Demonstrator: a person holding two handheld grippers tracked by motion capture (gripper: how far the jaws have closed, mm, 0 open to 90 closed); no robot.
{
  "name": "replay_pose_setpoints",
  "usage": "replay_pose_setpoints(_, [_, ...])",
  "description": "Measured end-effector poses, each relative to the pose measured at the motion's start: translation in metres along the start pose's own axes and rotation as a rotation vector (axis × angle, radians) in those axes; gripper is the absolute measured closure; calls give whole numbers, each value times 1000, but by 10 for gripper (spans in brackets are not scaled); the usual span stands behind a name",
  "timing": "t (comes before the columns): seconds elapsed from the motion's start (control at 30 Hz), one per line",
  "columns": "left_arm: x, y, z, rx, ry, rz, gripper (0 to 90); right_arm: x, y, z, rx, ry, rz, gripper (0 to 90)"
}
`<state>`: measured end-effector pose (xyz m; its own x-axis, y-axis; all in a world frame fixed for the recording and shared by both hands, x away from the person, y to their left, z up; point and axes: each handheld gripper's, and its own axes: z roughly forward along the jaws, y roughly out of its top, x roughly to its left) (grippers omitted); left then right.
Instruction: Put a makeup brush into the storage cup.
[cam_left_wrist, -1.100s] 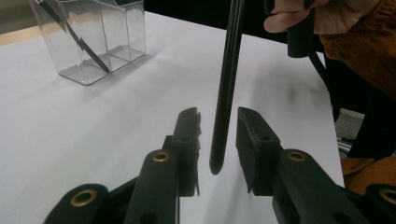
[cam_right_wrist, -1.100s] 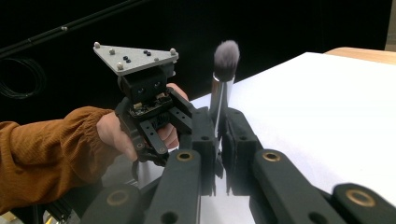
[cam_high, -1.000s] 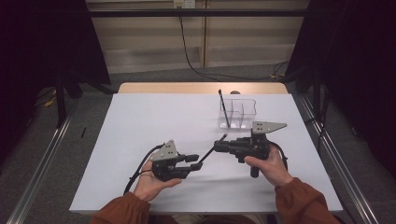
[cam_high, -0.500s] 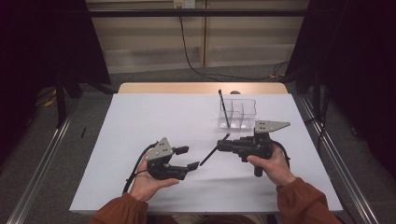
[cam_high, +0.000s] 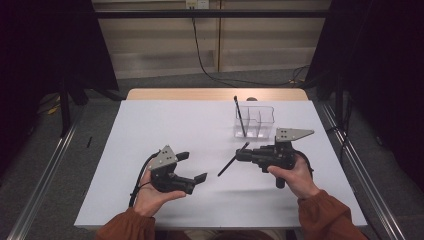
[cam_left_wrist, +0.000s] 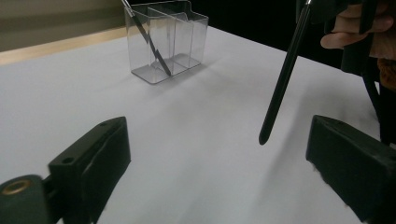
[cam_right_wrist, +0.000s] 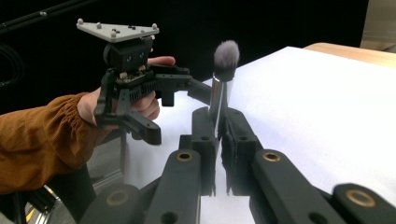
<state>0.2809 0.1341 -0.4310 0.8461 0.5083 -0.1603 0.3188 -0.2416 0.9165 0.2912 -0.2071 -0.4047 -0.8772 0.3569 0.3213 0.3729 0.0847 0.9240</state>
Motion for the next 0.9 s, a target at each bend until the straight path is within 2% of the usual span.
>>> replay_pose_setpoints(0.27, [5, 2, -14, -36, 12, 0, 24, -3, 2, -8, 0, -19, 15, 843])
replay_pose_setpoints(0.37, [8, 1, -21, -46, 54, 2, 26, -3, 3, -11, 3, -23, 12, 843])
replay_pose_setpoints(0.43, [10, 0, -25, -60, 64, 5, 26, -2, 5, -13, 3, -29, 1, 843])
replay_pose_setpoints(0.53, [12, -3, -31, -56, 78, 15, 27, -2, 6, -16, -1, -37, -5, 843])
replay_pose_setpoints(0.6, [13, -5, -34, -51, 110, 27, 29, -3, 6, -16, 5, -45, -8, 844])
replay_pose_setpoints(0.7, [14, -6, -41, -67, 130, 15, 31, -5, 6, -17, 6, -54, -2, 844])
replay_pose_setpoints(0.9, [16, -13, -58, -58, 165, 8, 32, -8, 8, -23, 9, -82, 5, 845])
